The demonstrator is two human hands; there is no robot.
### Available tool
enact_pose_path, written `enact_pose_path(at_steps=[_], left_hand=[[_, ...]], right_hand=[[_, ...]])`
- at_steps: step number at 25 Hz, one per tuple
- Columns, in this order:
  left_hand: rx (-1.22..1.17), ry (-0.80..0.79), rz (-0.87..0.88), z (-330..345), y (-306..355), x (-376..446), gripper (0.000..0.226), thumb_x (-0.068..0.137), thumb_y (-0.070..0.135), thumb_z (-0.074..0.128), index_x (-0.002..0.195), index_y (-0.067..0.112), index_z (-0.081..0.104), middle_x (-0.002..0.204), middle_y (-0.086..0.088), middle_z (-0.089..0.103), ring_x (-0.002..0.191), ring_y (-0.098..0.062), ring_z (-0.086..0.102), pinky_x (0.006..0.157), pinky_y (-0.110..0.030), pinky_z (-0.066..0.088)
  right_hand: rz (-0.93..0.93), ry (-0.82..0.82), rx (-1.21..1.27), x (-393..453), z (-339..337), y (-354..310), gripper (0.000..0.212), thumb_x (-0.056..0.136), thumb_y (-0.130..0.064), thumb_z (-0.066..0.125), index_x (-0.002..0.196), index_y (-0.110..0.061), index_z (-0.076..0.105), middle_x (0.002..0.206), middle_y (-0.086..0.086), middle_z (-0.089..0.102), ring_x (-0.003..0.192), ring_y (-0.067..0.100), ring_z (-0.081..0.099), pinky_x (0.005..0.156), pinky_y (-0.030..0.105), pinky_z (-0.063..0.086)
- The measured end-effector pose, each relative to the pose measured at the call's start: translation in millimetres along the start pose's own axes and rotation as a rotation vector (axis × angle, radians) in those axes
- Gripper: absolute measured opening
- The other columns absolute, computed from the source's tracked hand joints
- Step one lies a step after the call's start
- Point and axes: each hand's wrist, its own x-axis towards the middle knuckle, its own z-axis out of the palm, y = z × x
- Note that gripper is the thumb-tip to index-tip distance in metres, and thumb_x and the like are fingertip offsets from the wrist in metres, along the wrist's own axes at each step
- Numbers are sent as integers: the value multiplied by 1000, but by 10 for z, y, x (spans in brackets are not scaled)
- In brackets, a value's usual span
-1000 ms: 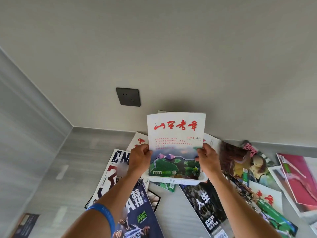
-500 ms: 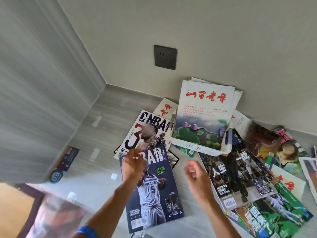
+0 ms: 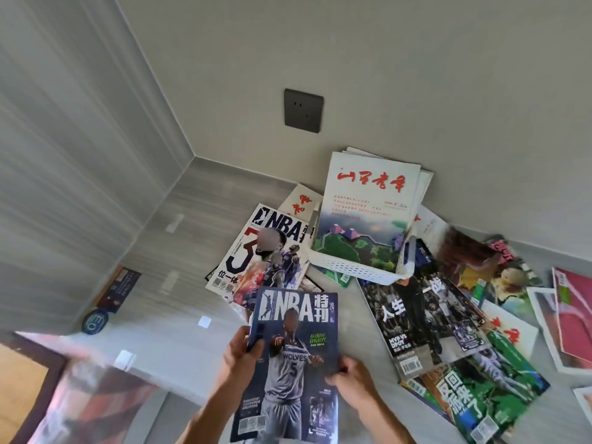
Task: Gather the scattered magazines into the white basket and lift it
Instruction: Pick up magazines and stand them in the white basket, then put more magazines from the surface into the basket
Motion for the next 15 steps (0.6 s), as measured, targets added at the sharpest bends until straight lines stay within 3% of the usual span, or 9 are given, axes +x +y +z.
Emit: enact_pose_path(at_steps=[3, 5, 7, 9, 10, 12, 15], left_hand=[[-150, -203, 191, 175, 381, -222, 21, 84, -14, 60, 98, 1, 67, 84, -15, 71, 75, -27, 63, 71, -38, 54], [-169, -435, 344, 189, 705, -332, 17, 86, -2, 65, 97, 11, 70, 87, -12, 73, 76, -21, 64, 71, -34, 52], [-48, -589, 493, 234, 1023, -453, 16, 86, 20, 69, 102, 16, 68, 82, -7, 69, 73, -16, 59, 66, -28, 46], [-17, -562, 598, 307, 1341, -481, 16, 85, 27, 69, 99, 18, 67, 78, -8, 67, 71, -18, 57, 66, -32, 47], [-45, -524, 635, 353, 1501, -457, 12, 86, 22, 67, 97, 21, 68, 80, -6, 70, 73, -20, 61, 67, -36, 50], [-26, -414, 740, 455, 1848, -328, 17, 89, 14, 62, 100, 25, 69, 88, 3, 75, 79, -16, 68, 70, -30, 57], [21, -312, 846, 697, 2508, -47, 27, 94, 12, 59, 98, 37, 68, 86, 18, 73, 77, 0, 65, 68, -18, 53]], right_hand=[[-39, 11, 173, -80, -270, -6, 39, 63, -11, 77, 99, -18, 67, 88, -1, 77, 81, 17, 71, 68, 29, 51], [-124, 71, 278, -144, -521, -70, 53, 60, -21, 83, 108, -29, 62, 97, -14, 73, 86, 10, 66, 65, 28, 45], [-244, 44, 336, -215, -769, -160, 46, 67, -22, 80, 109, -27, 64, 86, -19, 71, 71, 3, 60, 56, 24, 37], [-352, 26, 431, -279, -1000, -304, 24, 80, -8, 72, 103, -13, 67, 70, -2, 68, 52, 9, 54, 44, 22, 34], [-407, 63, 466, -322, -1136, -402, 15, 85, -3, 68, 96, -13, 69, 69, 4, 67, 51, 12, 57, 41, 22, 38], [-489, 158, 524, -356, -1403, -654, 24, 90, -3, 63, 83, -25, 71, 71, -1, 70, 58, 19, 68, 44, 23, 50], [-573, 324, 572, -288, -1784, -1209, 19, 91, -6, 63, 88, -24, 69, 73, -3, 72, 53, 16, 69, 43, 21, 52]])
